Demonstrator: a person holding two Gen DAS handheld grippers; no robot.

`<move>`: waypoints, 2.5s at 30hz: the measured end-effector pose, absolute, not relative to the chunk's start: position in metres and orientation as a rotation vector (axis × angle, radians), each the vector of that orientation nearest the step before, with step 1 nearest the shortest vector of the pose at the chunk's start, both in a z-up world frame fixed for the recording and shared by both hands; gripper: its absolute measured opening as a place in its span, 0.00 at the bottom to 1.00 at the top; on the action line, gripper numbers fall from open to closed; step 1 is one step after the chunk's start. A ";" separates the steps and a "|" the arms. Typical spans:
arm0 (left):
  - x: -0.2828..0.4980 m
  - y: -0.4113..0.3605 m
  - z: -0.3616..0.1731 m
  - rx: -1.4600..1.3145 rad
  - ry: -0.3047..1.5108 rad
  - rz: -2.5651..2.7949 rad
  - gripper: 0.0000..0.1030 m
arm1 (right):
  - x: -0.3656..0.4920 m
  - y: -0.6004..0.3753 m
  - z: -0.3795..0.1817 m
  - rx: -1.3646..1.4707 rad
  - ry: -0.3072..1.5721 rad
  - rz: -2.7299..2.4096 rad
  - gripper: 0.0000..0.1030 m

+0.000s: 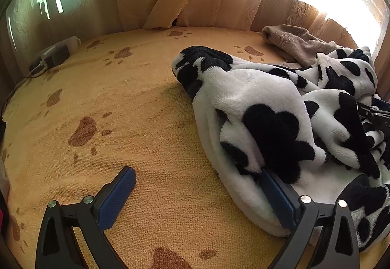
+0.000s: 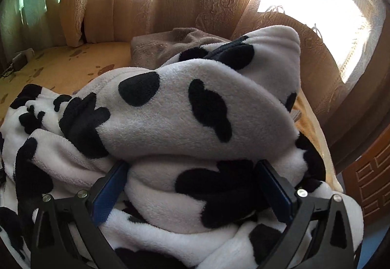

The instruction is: Fold clothes

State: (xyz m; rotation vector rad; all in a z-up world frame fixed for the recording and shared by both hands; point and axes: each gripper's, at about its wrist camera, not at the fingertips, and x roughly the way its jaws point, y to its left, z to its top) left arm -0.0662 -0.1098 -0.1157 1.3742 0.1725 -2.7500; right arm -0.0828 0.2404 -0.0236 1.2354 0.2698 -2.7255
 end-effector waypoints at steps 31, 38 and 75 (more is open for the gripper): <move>-0.039 -0.101 -0.077 1.087 -0.025 -2.756 1.00 | -0.076 0.229 -0.019 1.140 0.364 -2.804 0.92; -0.019 -0.094 -0.047 0.928 -0.124 -2.758 1.00 | -0.051 0.240 -0.004 0.965 0.259 -2.909 0.44; -0.004 -0.070 -0.042 1.054 0.040 -2.900 1.00 | 0.243 0.341 0.112 0.218 -0.121 -3.268 0.17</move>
